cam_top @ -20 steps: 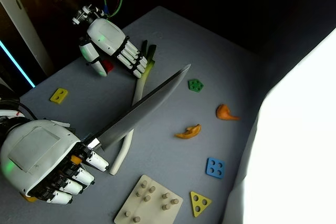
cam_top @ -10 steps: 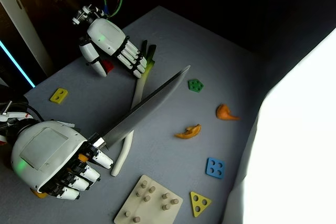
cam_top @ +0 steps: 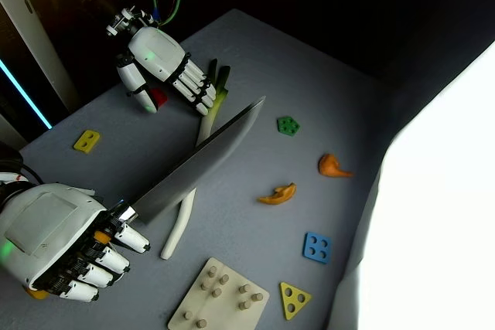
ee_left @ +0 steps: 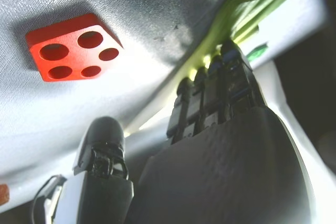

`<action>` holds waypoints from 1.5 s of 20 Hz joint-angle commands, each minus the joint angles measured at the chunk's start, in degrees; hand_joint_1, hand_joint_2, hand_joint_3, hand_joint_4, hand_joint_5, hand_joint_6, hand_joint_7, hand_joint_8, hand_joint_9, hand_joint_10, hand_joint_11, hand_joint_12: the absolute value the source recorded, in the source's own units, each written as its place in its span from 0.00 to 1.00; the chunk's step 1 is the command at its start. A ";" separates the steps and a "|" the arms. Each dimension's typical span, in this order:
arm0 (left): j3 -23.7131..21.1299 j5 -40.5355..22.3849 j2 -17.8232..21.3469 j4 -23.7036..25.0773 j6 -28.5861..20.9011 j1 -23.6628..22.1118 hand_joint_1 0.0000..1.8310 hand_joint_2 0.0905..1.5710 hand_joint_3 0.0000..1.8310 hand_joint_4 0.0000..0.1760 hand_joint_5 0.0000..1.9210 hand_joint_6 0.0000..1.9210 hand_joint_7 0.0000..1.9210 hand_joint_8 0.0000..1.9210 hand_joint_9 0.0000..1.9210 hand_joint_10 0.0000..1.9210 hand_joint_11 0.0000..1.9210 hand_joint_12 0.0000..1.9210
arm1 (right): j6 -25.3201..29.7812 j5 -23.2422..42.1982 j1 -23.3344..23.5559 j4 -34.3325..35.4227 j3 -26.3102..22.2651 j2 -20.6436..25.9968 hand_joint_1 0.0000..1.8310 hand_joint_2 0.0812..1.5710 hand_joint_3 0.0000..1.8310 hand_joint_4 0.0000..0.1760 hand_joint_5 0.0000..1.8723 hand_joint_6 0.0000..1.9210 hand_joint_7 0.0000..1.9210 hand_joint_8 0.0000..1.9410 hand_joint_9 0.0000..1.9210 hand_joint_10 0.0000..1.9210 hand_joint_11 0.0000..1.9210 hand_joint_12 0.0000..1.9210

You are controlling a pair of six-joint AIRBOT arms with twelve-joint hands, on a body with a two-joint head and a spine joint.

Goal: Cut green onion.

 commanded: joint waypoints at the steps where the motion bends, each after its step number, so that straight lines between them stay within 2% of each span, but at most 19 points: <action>1: 0.17 -0.40 -0.24 0.49 -0.03 0.18 0.11 0.86 0.00 0.00 0.08 0.01 0.08 0.00 0.03 0.00 0.00 0.05 | -3.44 4.00 -0.88 -1.47 0.35 1.12 0.90 0.51 0.37 1.00 0.70 1.00 0.78 1.00 0.83 1.00 0.85 1.00; 4: 0.16 -0.40 -0.24 0.49 -0.03 0.19 0.07 0.87 0.00 0.00 0.07 0.00 0.07 0.00 0.02 0.00 0.00 0.01 | -3.02 4.08 -1.85 -1.77 0.36 2.51 0.90 0.52 0.35 1.00 0.72 1.00 0.78 1.00 0.83 1.00 0.86 1.00; 5: 0.13 -0.40 -0.23 0.61 -0.03 0.31 0.07 0.87 0.00 0.00 0.07 0.00 0.09 0.01 0.03 0.01 0.00 0.00 | -3.00 4.08 -2.33 -1.77 0.33 3.26 0.89 0.53 0.34 1.00 0.71 1.00 0.77 1.00 0.82 1.00 0.85 1.00; 7: 0.11 -0.40 -0.25 0.61 -0.03 0.32 0.08 0.87 0.00 0.00 0.07 0.00 0.09 0.00 0.04 0.00 0.01 0.01 | -2.81 4.08 -2.85 -1.77 -0.02 4.07 0.89 0.53 0.34 1.00 0.71 1.00 0.77 1.00 0.82 1.00 0.85 1.00; 9: 0.06 -0.40 -0.28 0.62 -0.03 0.32 0.04 0.88 0.00 0.00 0.07 0.00 0.08 0.00 0.02 0.00 0.01 0.01 | -2.67 4.10 -3.27 -1.77 -0.59 4.79 0.89 0.53 0.33 1.00 0.72 1.00 0.77 1.00 0.82 1.00 0.86 1.00; 13: 0.05 -0.40 -0.28 0.62 -0.04 0.27 0.01 0.88 0.00 0.02 0.06 0.00 0.07 0.00 0.01 0.00 0.00 0.01 | -2.42 4.24 -2.82 -1.73 -0.91 5.05 0.90 0.52 0.33 1.00 0.72 1.00 0.77 1.00 0.82 1.00 0.85 1.00; 19: 0.14 -0.38 -0.23 0.87 -0.04 0.26 0.04 0.88 0.00 0.01 0.05 0.00 0.06 0.00 0.01 0.00 0.01 0.01 | 1.34 3.64 5.56 0.26 -1.11 7.89 0.90 0.53 0.33 1.00 0.71 1.00 0.77 1.00 0.83 1.00 0.85 1.00; 21: 0.17 -0.38 -0.17 0.99 -0.04 0.25 0.05 0.89 0.00 0.00 0.04 0.00 0.04 0.00 0.00 0.00 0.00 0.01 | 2.38 0.82 8.54 0.29 -1.35 9.63 0.90 0.53 0.33 1.00 0.74 1.00 0.78 1.00 0.83 1.00 0.85 1.00; 23: 0.23 -0.38 -0.13 1.25 -0.04 0.25 0.05 0.89 0.00 0.00 0.02 0.00 0.04 0.00 0.01 0.00 0.00 0.05 | 2.84 -1.94 10.81 0.16 -1.08 11.06 0.90 0.51 0.35 1.00 0.72 1.00 0.78 1.00 0.83 1.00 0.86 1.00; 24: 0.20 -0.38 0.03 1.51 -0.04 0.35 0.06 0.88 0.00 0.00 0.03 0.00 0.05 0.00 0.02 0.00 0.00 0.09 | 3.74 -3.56 11.44 -1.81 -0.26 11.50 0.90 0.51 0.36 1.00 0.71 1.00 0.78 1.00 0.83 1.00 0.85 1.00; 25: 0.18 -0.38 0.14 1.87 -0.04 0.43 0.06 0.88 0.00 0.00 0.03 0.00 0.05 0.00 0.02 0.00 0.00 0.09 | 4.54 -4.17 11.57 -3.39 0.27 11.74 0.90 0.51 0.36 1.00 0.71 1.00 0.78 1.00 0.83 1.00 0.85 1.00; 26: 0.15 -0.38 0.32 2.42 -0.04 0.50 0.09 0.88 0.00 0.00 0.05 0.01 0.06 0.00 0.04 0.01 0.00 0.17 | 5.91 -5.19 11.80 -5.12 0.99 12.05 0.91 0.51 0.36 1.00 0.71 1.00 0.78 1.00 0.83 1.00 0.85 1.00; 29: 0.09 -0.38 0.73 3.32 -0.04 0.51 0.11 0.88 0.00 0.00 0.04 0.00 0.07 0.00 0.04 0.00 0.00 0.13 | 10.21 -10.74 13.02 -9.00 3.61 12.84 0.90 0.50 0.36 1.00 0.72 1.00 0.78 1.00 0.83 1.00 0.86 1.00; 30: 0.05 -0.38 0.85 3.39 -0.04 0.44 0.14 0.87 0.00 0.00 0.07 0.01 0.09 0.00 0.06 0.01 0.00 0.18 | 11.73 -12.09 13.39 -10.10 4.65 12.90 0.90 0.50 0.37 1.00 0.72 1.00 0.79 1.00 0.84 1.00 0.87 1.00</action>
